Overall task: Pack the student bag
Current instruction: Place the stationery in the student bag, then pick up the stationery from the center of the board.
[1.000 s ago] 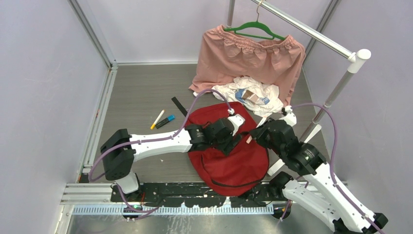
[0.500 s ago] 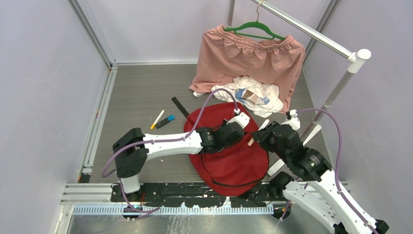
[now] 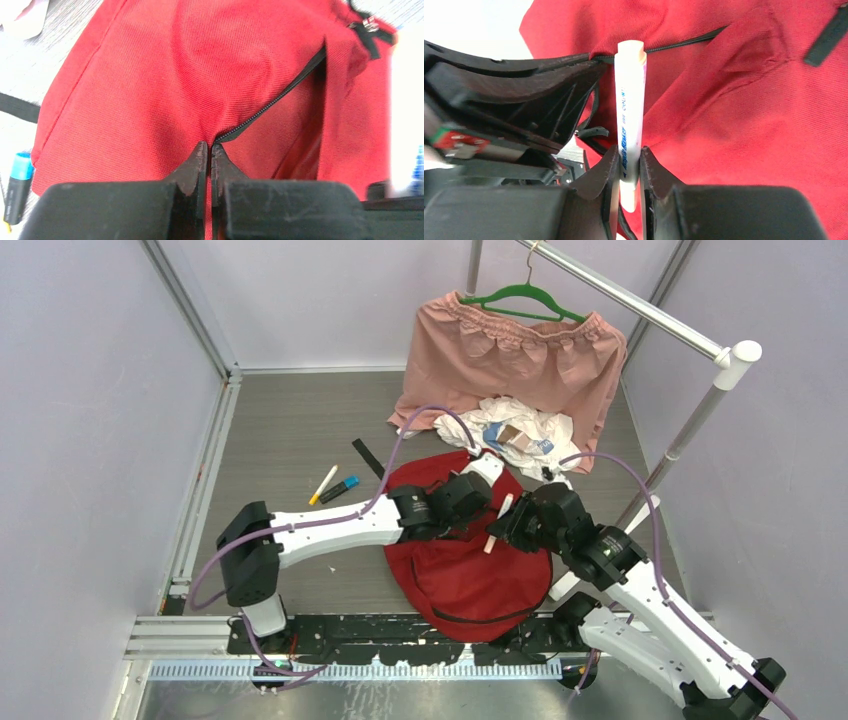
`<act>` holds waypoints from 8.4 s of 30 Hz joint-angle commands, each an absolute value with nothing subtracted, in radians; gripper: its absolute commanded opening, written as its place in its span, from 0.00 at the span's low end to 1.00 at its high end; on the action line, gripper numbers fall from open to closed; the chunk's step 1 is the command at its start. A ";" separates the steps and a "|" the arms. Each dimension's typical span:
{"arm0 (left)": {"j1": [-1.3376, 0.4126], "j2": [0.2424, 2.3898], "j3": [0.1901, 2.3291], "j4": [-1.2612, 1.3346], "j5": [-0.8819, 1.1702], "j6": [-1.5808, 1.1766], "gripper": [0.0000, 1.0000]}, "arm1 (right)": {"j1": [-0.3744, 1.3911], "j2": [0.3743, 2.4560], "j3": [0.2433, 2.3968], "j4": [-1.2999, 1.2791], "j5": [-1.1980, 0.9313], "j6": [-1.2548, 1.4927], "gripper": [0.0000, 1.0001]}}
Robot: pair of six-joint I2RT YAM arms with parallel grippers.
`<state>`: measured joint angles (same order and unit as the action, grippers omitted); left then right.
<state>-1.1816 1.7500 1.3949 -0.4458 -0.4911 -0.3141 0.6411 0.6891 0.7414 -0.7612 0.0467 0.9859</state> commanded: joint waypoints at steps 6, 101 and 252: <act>-1.114 1.608 1.436 -0.433 -0.273 -0.411 0.00 | 0.639 0.732 0.638 -0.544 -0.140 1.028 0.01; -0.345 1.823 1.308 -0.623 -0.187 -0.494 0.65 | 0.566 0.431 0.797 -0.971 0.450 1.001 0.63; -0.893 1.346 1.398 -0.625 0.038 -0.679 0.00 | 0.961 0.881 0.770 -0.227 0.262 0.990 0.01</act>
<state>-0.8867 1.3579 1.3544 -0.5846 0.0692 -0.7422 0.9733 0.9630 0.7906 -0.1917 0.2005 0.9722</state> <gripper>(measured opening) 0.250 0.247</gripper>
